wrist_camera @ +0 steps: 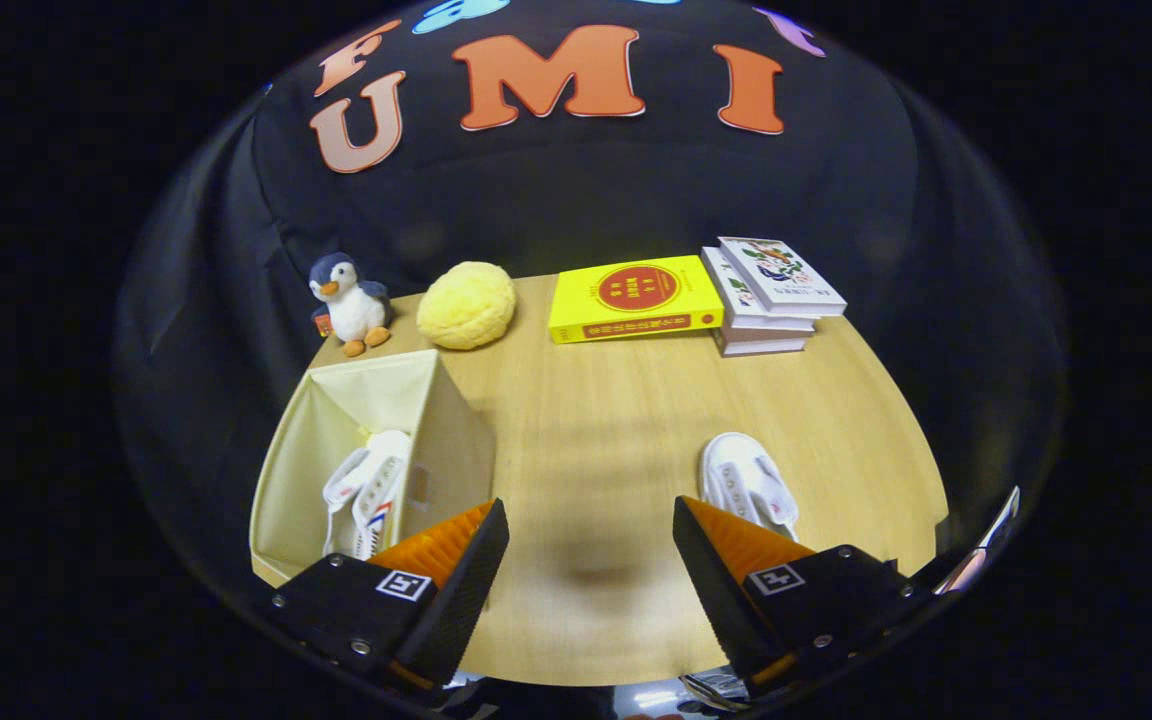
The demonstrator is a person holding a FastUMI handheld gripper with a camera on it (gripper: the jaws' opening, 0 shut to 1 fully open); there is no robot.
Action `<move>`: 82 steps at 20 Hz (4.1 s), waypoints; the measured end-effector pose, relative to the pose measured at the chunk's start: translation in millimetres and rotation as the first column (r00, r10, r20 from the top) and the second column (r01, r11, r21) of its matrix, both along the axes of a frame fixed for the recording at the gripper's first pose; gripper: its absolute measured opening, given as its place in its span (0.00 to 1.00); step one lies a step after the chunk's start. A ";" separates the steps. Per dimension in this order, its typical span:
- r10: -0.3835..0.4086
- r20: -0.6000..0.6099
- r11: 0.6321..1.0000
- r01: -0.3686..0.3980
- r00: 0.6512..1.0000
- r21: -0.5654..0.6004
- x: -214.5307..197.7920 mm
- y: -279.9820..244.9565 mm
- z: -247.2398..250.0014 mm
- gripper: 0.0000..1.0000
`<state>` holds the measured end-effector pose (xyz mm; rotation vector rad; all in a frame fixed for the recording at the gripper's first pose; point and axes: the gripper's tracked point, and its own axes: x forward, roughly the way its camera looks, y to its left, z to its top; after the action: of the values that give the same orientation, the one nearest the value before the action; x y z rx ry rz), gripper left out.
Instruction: Open the storage box then place both shoes into the box .Put the left shoe in first, then the right shoe, with the right side of both shoes facing outward in a uniform manner.
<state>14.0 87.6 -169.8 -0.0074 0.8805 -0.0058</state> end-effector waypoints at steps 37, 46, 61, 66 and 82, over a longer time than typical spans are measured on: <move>-0.055 -0.236 0.997 0.040 0.970 -0.067 17.8 -160.3 -154.1 0.00; -0.058 -0.134 0.998 0.059 0.989 0.004 27.6 -136.5 -113.6 0.00; -0.015 -0.070 0.999 0.019 0.997 0.048 25.4 -112.2 -116.8 0.00; -0.018 -0.012 0.995 0.019 1.000 0.093 35.0 -88.4 -97.1 0.00; -0.105 0.198 0.975 0.061 0.975 0.213 48.7 59.5 63.8 0.00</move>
<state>62.7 147.0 -106.0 0.2207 0.6673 0.0058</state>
